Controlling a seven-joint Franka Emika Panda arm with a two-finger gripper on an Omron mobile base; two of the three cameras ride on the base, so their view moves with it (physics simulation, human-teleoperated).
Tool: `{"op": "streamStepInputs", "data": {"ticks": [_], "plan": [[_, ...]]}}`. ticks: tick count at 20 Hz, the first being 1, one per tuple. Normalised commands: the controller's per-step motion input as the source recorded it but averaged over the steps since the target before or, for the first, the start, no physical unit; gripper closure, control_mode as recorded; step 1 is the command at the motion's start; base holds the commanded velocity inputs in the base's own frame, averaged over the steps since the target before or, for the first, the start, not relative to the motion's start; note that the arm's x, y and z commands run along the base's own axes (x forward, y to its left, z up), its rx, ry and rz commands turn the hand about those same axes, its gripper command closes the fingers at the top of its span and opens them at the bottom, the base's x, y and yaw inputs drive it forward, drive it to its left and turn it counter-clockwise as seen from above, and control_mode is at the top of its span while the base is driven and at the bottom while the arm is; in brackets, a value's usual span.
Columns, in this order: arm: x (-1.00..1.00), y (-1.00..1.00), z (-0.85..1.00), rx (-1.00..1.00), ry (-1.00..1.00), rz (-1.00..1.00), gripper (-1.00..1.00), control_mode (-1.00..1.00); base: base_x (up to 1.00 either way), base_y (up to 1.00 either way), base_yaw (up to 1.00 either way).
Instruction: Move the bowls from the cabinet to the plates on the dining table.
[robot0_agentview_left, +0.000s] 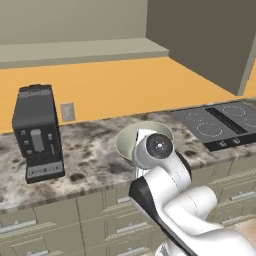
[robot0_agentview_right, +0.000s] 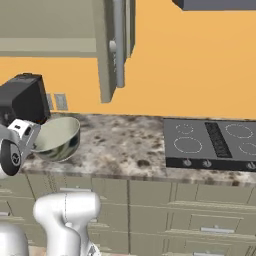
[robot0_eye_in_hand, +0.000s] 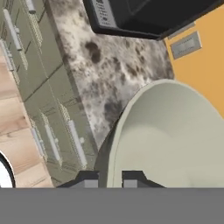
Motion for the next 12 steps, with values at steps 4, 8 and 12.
{"op": "streamStepInputs", "data": {"ticks": [4, 8, 12], "plan": [[0.00, 0.00, 0.00, 0.00, 0.00, 0.00, 1.00, 1.00, -0.79, 0.18, -0.35], [0.00, 0.00, 0.00, 0.00, 0.00, 0.00, 1.00, 1.00, -0.68, 0.02, -0.69], [0.00, 0.00, 0.00, 0.00, 0.00, 0.00, 1.00, 1.00, -0.39, 0.00, -0.78]]}}
